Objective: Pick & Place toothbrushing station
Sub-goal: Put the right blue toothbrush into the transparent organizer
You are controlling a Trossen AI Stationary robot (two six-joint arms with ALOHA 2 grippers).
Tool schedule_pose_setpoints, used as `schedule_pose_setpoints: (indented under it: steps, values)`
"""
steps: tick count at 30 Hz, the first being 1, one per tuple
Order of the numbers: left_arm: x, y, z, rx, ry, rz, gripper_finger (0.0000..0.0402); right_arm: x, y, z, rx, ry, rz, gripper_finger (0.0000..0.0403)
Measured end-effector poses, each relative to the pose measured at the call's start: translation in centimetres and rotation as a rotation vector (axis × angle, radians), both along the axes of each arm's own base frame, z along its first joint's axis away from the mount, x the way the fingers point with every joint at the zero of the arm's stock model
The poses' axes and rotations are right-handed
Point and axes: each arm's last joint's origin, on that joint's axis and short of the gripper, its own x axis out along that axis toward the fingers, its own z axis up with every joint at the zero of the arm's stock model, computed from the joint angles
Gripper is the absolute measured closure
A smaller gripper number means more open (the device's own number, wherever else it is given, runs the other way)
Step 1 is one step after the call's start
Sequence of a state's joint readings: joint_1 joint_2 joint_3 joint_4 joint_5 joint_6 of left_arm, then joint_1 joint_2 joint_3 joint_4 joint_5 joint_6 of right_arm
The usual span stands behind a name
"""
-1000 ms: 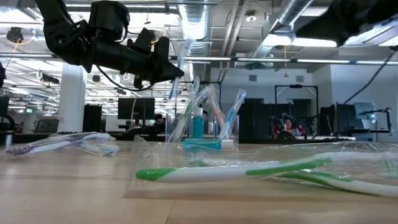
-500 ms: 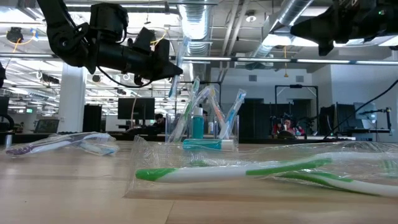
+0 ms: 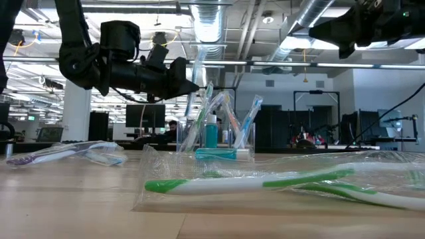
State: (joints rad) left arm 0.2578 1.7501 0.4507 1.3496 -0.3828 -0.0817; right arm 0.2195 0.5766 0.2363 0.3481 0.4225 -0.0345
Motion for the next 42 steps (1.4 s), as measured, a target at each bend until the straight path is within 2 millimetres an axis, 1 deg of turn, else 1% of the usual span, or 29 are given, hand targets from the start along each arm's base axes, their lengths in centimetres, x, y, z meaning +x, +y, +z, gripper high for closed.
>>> schedule_pose_setpoints:
  steps: [3,7,12,15,22,27,30,39,42]
  values:
    - [0.0,0.4,-0.4,0.015,0.021,0.009,0.0364,0.0,0.0,0.0,0.000,0.000,0.000,0.0386]
    - [0.0,0.9,-1.4,-0.012,0.035,0.009,0.0364,0.0,0.0,0.0,-0.003,0.001,0.000,0.0386]
    - [0.1,1.0,-2.6,-0.020,0.040,0.002,0.0361,0.0,0.0,0.0,-0.003,0.001,0.000,0.0386]
    - [0.1,1.0,-2.8,-0.021,0.037,0.001,0.0353,0.0,0.0,0.0,-0.003,0.001,0.000,0.0386]
    - [0.2,1.0,-2.9,-0.023,0.040,0.000,0.0356,0.0,0.0,0.0,-0.003,0.003,0.000,0.0386]
    - [0.2,0.8,-2.9,-0.023,0.041,-0.004,0.0325,0.0,0.0,0.0,-0.003,0.003,0.000,0.0386]
    - [0.2,0.8,-2.9,-0.024,0.044,-0.005,0.0314,0.0,0.0,0.0,-0.003,0.003,-0.001,0.0386]
    - [0.2,0.8,-2.9,-0.043,0.035,-0.006,0.0312,0.0,0.0,0.0,-0.003,0.003,-0.001,0.0386]
    - [0.3,0.8,-2.9,-0.048,0.033,-0.047,0.0312,0.0,0.0,0.0,-0.003,0.003,0.000,0.0386]
